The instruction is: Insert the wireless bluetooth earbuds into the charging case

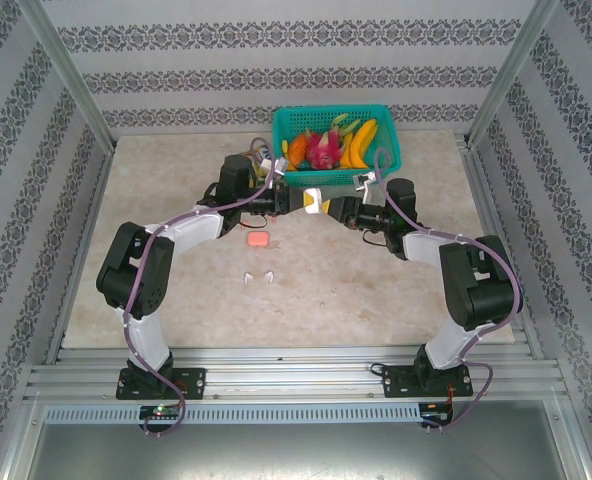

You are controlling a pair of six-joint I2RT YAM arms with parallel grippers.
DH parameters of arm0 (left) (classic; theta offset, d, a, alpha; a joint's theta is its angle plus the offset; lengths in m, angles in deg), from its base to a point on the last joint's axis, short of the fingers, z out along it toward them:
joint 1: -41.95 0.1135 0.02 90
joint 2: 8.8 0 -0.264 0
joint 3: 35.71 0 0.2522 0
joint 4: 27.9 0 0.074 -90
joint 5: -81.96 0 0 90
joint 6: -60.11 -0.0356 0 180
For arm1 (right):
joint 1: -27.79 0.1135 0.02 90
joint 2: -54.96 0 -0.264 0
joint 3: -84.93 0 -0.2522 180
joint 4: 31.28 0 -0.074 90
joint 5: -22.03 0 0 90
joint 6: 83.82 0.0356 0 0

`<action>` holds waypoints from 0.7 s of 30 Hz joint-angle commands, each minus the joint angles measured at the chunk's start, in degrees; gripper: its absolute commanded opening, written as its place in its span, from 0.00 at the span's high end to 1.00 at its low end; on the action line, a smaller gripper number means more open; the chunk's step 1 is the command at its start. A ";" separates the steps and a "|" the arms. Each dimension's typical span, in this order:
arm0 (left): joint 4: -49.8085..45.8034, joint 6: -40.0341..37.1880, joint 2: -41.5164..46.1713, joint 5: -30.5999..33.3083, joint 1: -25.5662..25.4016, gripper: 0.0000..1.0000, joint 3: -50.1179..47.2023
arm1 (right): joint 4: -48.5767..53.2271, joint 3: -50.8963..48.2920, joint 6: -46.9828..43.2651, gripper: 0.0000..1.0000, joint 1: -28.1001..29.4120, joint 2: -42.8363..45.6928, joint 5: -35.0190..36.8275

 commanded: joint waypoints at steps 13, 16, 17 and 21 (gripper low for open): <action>2.82 0.07 0.06 -1.08 -1.22 0.98 1.51 | -2.87 2.65 0.48 0.71 1.94 -2.33 -0.58; 2.85 0.06 0.07 -1.02 -1.14 0.98 1.45 | -2.90 2.60 0.44 0.75 1.94 -2.46 -0.50; 2.87 0.06 0.06 -1.01 -1.14 0.99 1.43 | -2.82 2.56 0.40 0.78 1.84 -2.54 -0.40; 2.80 0.01 0.07 -0.89 -1.25 0.99 1.37 | -2.83 2.54 0.49 0.84 1.74 -2.55 -0.30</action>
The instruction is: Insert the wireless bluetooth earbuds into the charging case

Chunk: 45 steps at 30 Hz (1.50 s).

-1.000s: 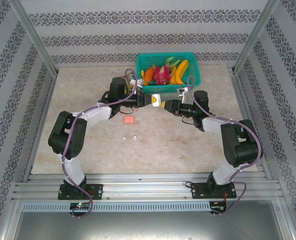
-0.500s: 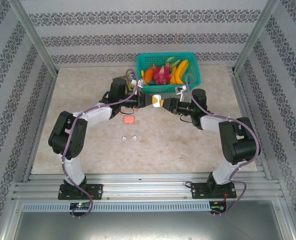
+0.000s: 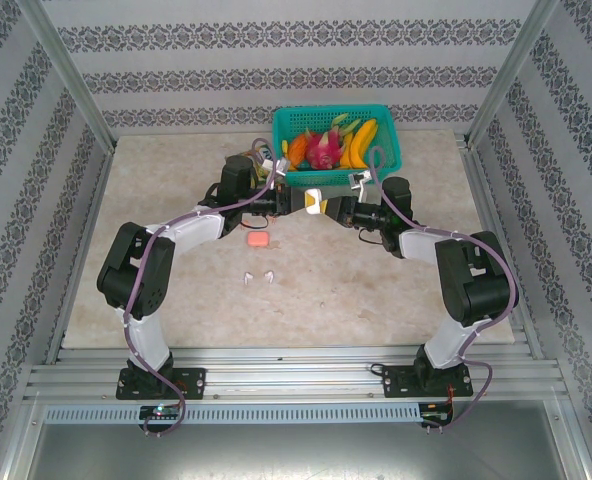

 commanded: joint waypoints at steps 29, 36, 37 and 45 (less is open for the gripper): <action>-3.07 -4.44 4.57 7.97 -0.21 0.13 -0.23 | 5.25 0.97 -2.07 1.00 -1.43 1.77 2.26; -22.38 -15.01 8.89 13.24 1.70 0.00 5.11 | 14.37 3.39 -7.86 1.00 -1.83 3.07 4.82; -26.85 -17.01 9.00 14.66 1.73 0.00 7.05 | 15.75 3.78 -8.77 1.00 -1.83 3.21 5.44; -52.09 -28.55 8.17 33.11 1.69 0.00 20.73 | 30.98 9.48 -19.67 1.00 -0.37 4.02 11.41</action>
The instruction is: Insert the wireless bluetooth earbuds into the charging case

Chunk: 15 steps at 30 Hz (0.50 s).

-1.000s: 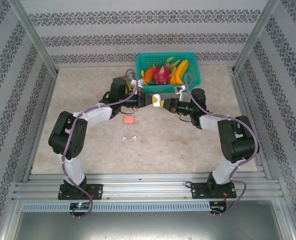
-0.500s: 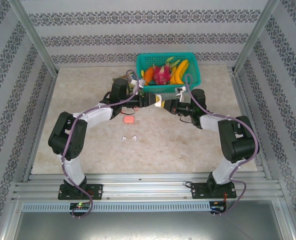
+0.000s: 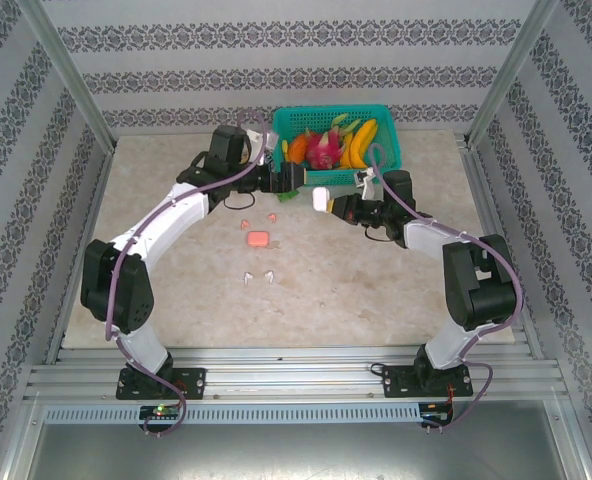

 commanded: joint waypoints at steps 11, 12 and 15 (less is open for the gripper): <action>-21.96 -11.29 1.94 27.89 0.49 0.00 5.90 | 20.91 10.08 -18.08 1.00 7.06 2.77 16.86; -22.35 -10.82 2.23 29.05 0.43 0.00 6.16 | 22.03 10.67 -19.20 1.00 7.85 2.86 18.39; -24.38 -10.73 2.34 32.13 0.48 0.00 7.59 | 23.37 11.40 -21.46 1.00 9.31 3.10 22.17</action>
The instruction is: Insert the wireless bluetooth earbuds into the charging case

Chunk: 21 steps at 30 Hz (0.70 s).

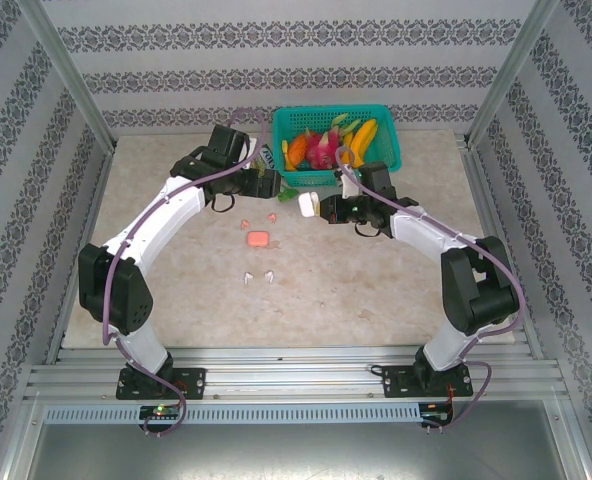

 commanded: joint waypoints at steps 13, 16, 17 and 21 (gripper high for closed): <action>-9.96 -0.64 -1.32 16.01 0.49 0.00 7.25 | -0.54 1.17 -12.66 1.00 2.64 3.80 18.18; -9.29 -4.82 -2.32 8.61 0.42 0.00 7.82 | -2.72 -0.17 -15.25 1.00 3.77 4.72 20.32; -8.45 -5.92 -2.38 5.64 0.46 0.00 7.65 | -3.70 -0.65 -16.34 1.00 4.19 5.07 20.85; -6.62 -10.44 -3.11 -6.94 0.46 0.00 8.10 | -6.58 -2.11 -19.84 1.00 4.86 5.47 21.67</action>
